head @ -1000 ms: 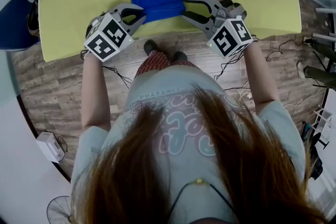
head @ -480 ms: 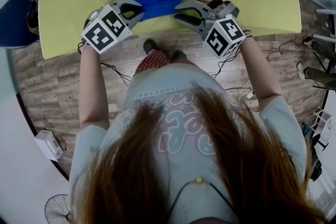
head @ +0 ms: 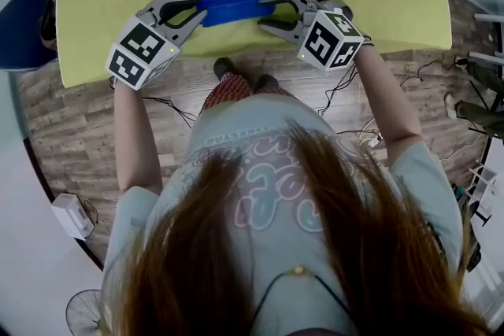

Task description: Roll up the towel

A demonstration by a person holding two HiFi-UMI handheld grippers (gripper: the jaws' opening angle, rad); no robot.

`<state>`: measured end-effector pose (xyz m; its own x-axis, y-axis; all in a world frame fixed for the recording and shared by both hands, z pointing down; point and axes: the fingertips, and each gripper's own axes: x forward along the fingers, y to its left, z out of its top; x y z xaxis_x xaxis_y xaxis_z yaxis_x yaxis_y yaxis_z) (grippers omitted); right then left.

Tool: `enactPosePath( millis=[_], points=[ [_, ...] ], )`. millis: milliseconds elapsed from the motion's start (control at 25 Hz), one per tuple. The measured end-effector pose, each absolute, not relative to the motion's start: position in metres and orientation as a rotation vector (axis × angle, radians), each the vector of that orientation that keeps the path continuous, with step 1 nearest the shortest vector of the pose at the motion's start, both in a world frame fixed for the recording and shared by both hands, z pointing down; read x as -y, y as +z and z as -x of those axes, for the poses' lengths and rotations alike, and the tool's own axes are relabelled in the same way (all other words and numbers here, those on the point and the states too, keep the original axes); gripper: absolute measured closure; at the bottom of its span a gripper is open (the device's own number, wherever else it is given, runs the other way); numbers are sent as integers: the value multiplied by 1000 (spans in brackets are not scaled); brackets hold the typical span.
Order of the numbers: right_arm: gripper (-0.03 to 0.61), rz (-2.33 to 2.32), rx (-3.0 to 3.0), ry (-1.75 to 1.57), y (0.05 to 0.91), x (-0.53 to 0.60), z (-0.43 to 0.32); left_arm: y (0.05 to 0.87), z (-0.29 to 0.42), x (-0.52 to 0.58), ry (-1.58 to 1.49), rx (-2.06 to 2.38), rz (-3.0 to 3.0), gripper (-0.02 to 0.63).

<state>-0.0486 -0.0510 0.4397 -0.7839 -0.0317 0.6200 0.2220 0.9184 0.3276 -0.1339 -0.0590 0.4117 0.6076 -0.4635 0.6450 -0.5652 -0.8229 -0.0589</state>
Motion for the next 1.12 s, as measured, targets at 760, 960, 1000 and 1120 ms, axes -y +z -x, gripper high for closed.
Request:
enactPosePath(
  millis=[760, 960, 1000, 1120],
  points=[
    [448, 103, 2417, -551, 436, 59, 48, 442, 110, 44, 1541, 776, -2768, 460],
    [443, 72, 2363, -677, 440, 62, 49, 445, 113, 52, 1619, 831, -2780, 496],
    [443, 57, 2353, -707, 442, 64, 50, 446, 114, 52, 1621, 842, -2787, 500],
    [462, 16, 2325, -792, 446, 67, 52, 447, 114, 52, 1608, 876, -2797, 523]
  ],
)
